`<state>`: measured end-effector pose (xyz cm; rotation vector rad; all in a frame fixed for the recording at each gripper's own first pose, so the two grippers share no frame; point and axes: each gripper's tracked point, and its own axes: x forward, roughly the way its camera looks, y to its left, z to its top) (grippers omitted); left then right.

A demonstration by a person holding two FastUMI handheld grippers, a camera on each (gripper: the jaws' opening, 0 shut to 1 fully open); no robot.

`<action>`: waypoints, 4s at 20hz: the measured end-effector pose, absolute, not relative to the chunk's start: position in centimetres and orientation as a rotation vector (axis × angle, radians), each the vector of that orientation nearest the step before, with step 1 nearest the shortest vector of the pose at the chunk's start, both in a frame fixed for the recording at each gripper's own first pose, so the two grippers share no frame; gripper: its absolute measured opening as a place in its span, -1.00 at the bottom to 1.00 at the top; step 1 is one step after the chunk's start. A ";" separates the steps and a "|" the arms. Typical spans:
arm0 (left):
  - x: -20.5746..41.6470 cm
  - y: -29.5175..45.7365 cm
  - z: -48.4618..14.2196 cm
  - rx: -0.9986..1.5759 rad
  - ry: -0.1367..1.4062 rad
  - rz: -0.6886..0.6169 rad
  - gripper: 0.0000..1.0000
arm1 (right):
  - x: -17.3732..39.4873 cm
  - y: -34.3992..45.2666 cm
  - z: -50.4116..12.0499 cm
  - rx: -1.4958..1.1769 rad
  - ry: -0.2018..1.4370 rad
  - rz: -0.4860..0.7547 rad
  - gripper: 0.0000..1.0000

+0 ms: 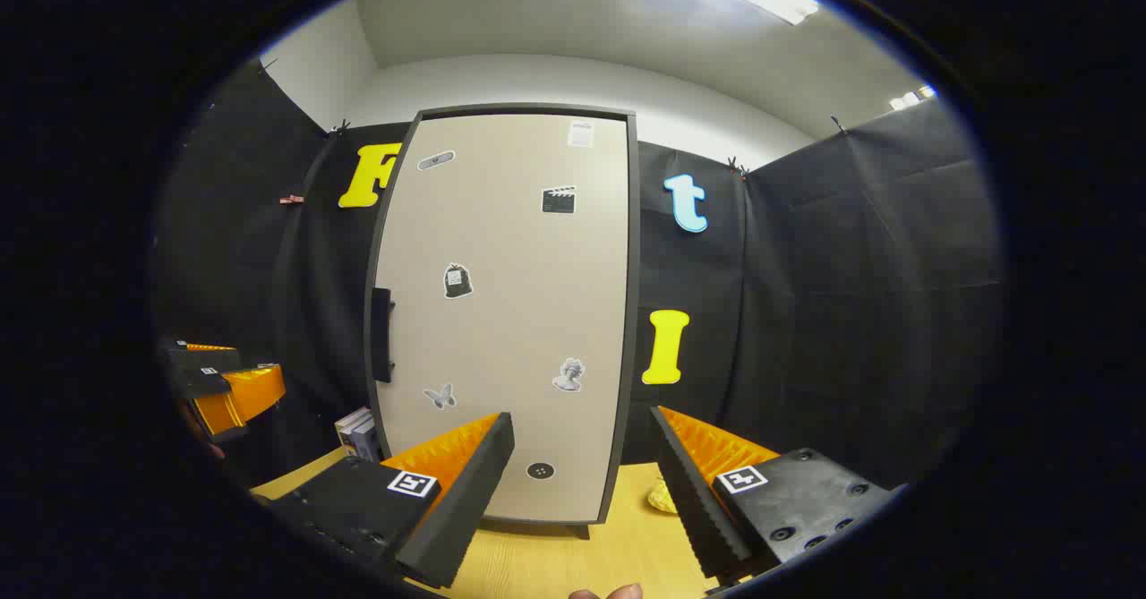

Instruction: Open the cabinet door with the right hand, grasp the bottle in the cabinet with the left hand and place it on the coaster, then close the cabinet door with the right hand.

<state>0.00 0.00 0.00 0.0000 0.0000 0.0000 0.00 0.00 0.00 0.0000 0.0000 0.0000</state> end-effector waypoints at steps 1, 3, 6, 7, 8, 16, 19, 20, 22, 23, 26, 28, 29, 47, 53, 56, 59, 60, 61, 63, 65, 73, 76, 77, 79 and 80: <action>0.1 0.3 0.2 0.005 -0.008 0.002 0.89 | 0.0 0.0 0.2 -0.002 -0.008 -0.003 0.94; 0.0 0.8 0.7 0.024 -0.019 0.014 0.89 | 0.3 0.0 0.1 0.002 -0.005 -0.004 0.94; 0.0 1.3 1.5 0.022 -0.042 0.018 0.90 | 0.4 0.3 0.2 0.019 0.003 -0.003 0.94; 0.1 1.5 1.8 0.020 -0.046 0.019 0.89 | 0.3 0.2 0.2 0.017 0.000 -0.007 0.94; 0.1 1.6 1.9 0.020 -0.049 0.017 0.89 | 0.4 0.2 0.2 0.015 0.000 -0.010 0.94; 0.8 3.7 2.4 0.019 -0.058 0.046 0.89 | 0.5 1.7 0.3 0.036 0.000 0.018 0.94; 0.9 4.2 2.6 0.029 -0.062 0.053 0.89 | 0.8 2.0 0.2 0.038 0.013 0.023 0.94; 0.9 4.3 2.5 0.031 -0.062 0.055 0.89 | 0.9 2.2 0.2 0.037 0.016 0.024 0.94; 1.0 4.5 2.5 0.036 -0.065 0.054 0.89 | 1.0 2.4 0.2 0.029 0.022 0.026 0.94; 1.1 4.5 2.5 0.037 -0.063 0.052 0.89 | 0.9 2.4 0.1 0.029 0.026 0.027 0.94; 1.2 4.8 2.4 0.036 -0.064 0.048 0.89 | 1.0 3.1 0.3 0.035 0.026 0.030 0.94; 1.3 5.1 2.5 0.032 -0.067 0.045 0.89 | 1.1 3.6 0.7 0.032 0.018 0.033 0.94; 1.3 5.3 2.5 0.032 -0.066 0.044 0.89 | 1.2 4.1 0.8 0.031 0.017 0.037 0.94; 1.4 11.5 -0.4 0.053 -0.038 0.102 0.89 | 11.3 21.0 0.9 0.091 0.054 0.213 0.94; 1.8 13.2 -1.7 0.047 -0.013 0.125 0.89 | 15.6 25.0 -0.9 0.112 0.092 0.213 0.94; 2.0 13.7 -2.1 0.044 -0.009 0.136 0.89 | 17.9 25.7 -1.1 0.125 0.074 0.178 0.94; 2.1 13.7 -2.3 0.044 -0.001 0.131 0.90 | 19.4 26.3 -1.5 0.149 0.076 0.161 0.46; 2.1 13.6 -2.4 0.044 0.001 0.128 0.89 | 19.7 26.7 -2.1 0.172 0.101 0.162 0.28; 2.2 13.6 -2.3 0.044 0.001 0.126 0.89 | 19.4 27.2 -2.3 0.189 0.119 0.167 0.00; 2.5 13.4 -2.4 0.042 0.007 0.121 0.89 | 19.4 26.5 -2.3 0.164 0.106 0.116 -0.36; 2.6 13.1 -2.4 0.041 0.017 0.111 0.89 | 19.7 26.6 -2.4 0.130 0.092 0.098 -0.34; 3.1 11.3 -1.2 0.085 0.017 0.097 0.89 | 18.4 26.7 -2.3 0.145 0.140 0.273 -0.67; 2.0 10.8 -0.5 0.082 -0.005 0.103 0.89 | 16.0 26.9 -1.3 0.163 0.142 0.324 -0.67; 1.9 10.8 -0.2 0.075 -0.011 0.107 0.89 | 15.1 27.0 -0.9 0.159 0.139 0.341 -0.67; 1.2 10.4 0.0 0.058 -0.016 0.112 0.89 | 13.9 26.5 -0.8 0.164 0.136 0.370 -0.67; 0.9 10.3 0.1 0.051 -0.018 0.112 0.89 | 13.2 26.2 -0.5 0.168 0.131 0.381 -0.67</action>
